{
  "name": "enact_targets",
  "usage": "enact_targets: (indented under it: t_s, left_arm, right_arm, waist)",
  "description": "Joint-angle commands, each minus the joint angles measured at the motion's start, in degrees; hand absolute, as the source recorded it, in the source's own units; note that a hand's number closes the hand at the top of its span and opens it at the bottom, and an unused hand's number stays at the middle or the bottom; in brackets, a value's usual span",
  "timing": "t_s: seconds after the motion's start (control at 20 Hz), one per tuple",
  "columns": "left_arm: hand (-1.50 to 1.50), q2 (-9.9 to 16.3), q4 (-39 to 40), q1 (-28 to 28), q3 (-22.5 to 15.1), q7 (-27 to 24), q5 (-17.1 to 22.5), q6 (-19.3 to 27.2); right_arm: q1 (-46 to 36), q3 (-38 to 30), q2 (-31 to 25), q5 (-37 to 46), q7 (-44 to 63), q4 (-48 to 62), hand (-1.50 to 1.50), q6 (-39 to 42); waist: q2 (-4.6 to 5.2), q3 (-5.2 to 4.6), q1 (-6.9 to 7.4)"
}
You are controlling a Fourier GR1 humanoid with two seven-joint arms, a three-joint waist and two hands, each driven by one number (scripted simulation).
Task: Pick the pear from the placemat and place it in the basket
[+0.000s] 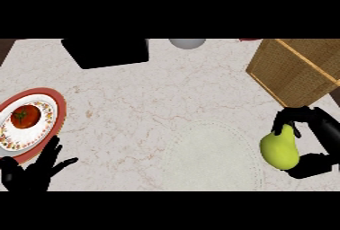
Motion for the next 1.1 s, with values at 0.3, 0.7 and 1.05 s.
enact_targets:
  t_s: [0.3,0.7,1.05]
  left_arm:
    - [0.0,1.19,1.6,-1.28,-2.43,4.5,-1.54,-1.18]
    - [0.0,-1.92,7.3,-7.26,-5.16,3.29,-4.83,-0.76]
    - [0.0,-3.01,8.1,-8.67,-5.88,2.89,-6.07,-1.55]
  right_arm:
    - [2.03,-29.41,-12.17,-26.71,19.12,-11.52,1.5,5.24]
    - [-3.85,-41.34,-24.04,-37.31,31.0,-2.95,1.5,9.9]
    - [-13.85,-33.63,-27.27,-31.55,28.5,9.08,1.5,9.83]
  waist:
    - [1.43,-0.66,4.48]
    - [2.09,-0.59,7.59]
    - [2.46,-0.56,9.66]
